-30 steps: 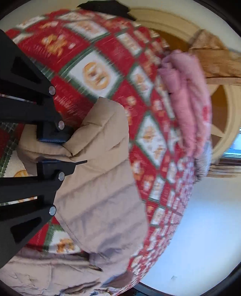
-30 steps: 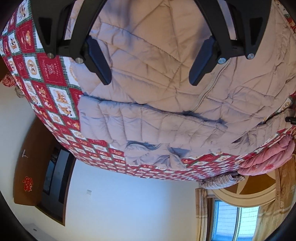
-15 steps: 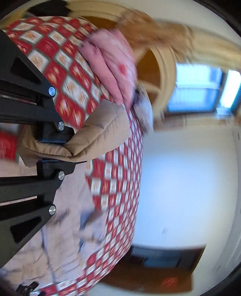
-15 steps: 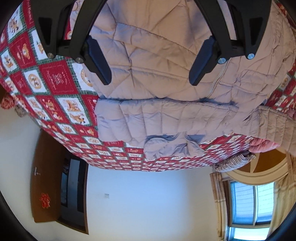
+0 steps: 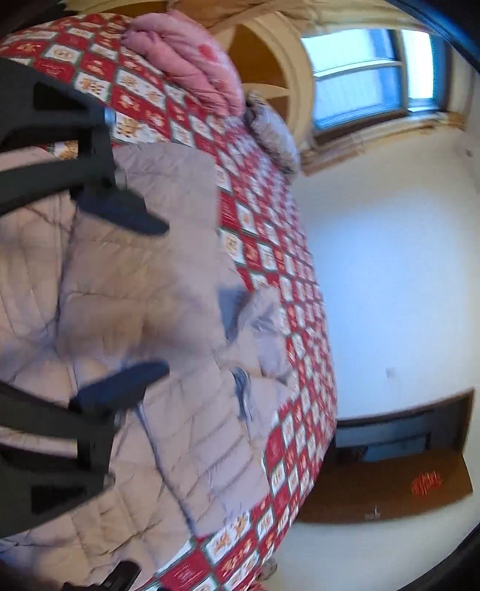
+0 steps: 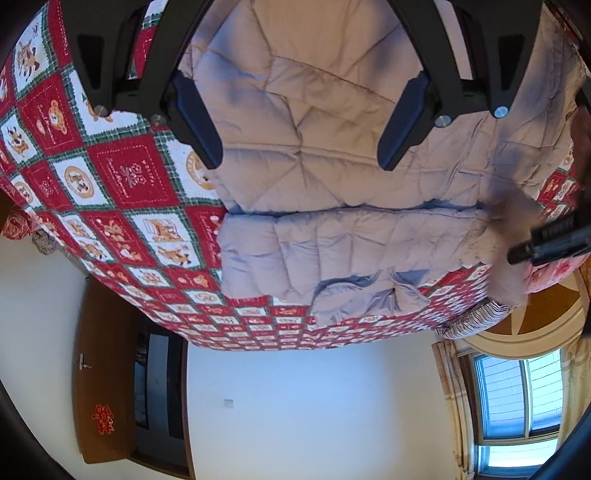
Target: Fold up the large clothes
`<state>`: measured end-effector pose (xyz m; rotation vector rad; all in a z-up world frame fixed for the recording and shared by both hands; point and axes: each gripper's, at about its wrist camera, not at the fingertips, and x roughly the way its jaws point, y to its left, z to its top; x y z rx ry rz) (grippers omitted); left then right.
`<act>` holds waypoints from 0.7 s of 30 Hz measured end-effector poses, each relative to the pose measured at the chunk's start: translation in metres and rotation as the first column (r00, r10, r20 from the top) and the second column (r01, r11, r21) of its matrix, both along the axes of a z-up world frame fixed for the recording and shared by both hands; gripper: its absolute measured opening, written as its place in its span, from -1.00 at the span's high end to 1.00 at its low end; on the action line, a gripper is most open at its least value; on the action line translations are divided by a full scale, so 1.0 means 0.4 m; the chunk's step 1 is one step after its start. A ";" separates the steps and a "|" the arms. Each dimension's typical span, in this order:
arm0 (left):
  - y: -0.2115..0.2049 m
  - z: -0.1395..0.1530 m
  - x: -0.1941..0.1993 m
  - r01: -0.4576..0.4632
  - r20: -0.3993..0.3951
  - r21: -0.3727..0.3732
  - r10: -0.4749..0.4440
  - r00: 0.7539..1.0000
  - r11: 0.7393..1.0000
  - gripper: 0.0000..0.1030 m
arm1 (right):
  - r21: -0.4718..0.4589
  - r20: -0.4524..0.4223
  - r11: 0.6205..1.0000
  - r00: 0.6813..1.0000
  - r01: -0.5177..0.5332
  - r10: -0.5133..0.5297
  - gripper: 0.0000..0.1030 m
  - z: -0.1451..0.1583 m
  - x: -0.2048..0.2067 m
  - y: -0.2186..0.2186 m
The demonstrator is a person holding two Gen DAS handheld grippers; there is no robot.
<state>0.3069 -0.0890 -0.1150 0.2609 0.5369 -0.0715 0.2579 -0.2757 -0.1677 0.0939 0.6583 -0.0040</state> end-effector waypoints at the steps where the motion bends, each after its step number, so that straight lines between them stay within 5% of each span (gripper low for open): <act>1: -0.008 0.001 -0.013 0.011 0.025 0.012 -0.011 1.000 1.000 -0.84 | 0.005 -0.006 1.000 1.000 0.000 0.000 -0.71 -0.003 0.003 -0.001; 5: 0.029 0.000 -0.015 -0.010 0.056 0.034 0.008 0.998 0.999 -0.88 | 0.011 -0.029 1.000 0.999 -0.017 0.017 -0.73 -0.011 0.021 0.011; 9: 0.156 -0.033 0.036 -0.154 0.023 0.032 0.153 0.988 0.988 -0.88 | 0.022 -0.046 0.997 0.997 -0.068 0.069 -0.73 0.003 0.049 0.055; 15: 0.373 -0.132 0.103 -0.380 -0.091 0.034 0.382 0.920 0.924 -0.88 | 0.094 -0.072 0.981 0.981 -0.171 0.178 -0.73 0.035 0.133 0.173; 21: 0.477 -0.234 0.115 -0.443 -0.221 -0.039 0.424 0.878 0.896 -0.88 | 0.158 -0.147 0.958 0.954 -0.238 0.261 -0.70 -0.001 0.231 0.314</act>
